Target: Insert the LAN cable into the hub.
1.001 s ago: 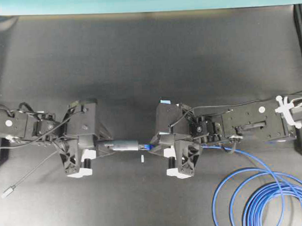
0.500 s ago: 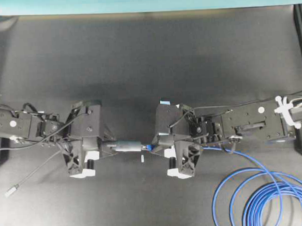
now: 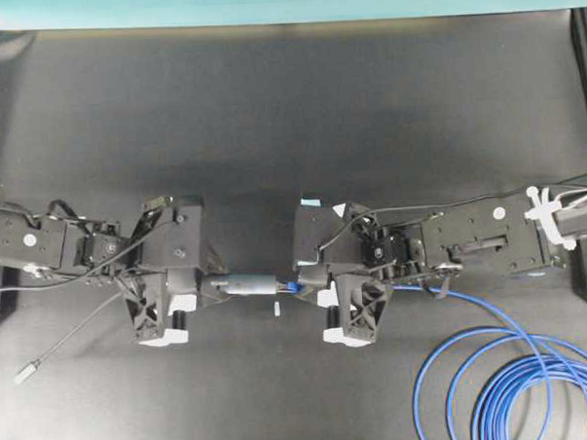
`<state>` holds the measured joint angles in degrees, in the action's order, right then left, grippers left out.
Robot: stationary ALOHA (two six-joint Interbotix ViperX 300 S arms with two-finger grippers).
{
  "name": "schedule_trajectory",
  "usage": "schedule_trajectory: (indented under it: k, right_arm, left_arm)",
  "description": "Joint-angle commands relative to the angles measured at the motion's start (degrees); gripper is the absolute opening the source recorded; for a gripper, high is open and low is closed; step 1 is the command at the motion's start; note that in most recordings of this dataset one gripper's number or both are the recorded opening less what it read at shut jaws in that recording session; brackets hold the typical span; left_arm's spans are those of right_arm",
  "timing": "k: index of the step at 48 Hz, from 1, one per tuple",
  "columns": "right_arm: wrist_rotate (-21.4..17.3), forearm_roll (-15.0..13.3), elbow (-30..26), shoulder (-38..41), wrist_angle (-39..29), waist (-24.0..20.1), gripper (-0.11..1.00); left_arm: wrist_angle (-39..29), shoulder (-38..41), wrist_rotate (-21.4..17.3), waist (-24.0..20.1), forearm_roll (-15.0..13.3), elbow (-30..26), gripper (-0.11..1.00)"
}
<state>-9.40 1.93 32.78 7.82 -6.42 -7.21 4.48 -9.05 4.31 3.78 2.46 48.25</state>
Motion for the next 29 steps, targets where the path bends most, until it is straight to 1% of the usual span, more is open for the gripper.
schedule_trajectory:
  k: [1, 29]
  right_arm:
    - [0.00, -0.09, -0.88, -0.35, 0.09, 0.18, 0.13]
    - [0.09, -0.18, -2.11, 0.35, -0.18, -0.26, 0.13]
  left_arm:
    - [-0.62, -0.35, -0.09, 0.35, 0.18, -1.23, 0.28]
    - [-0.97, 0.18, -0.26, -0.26, 0.18, -1.85, 0.28]
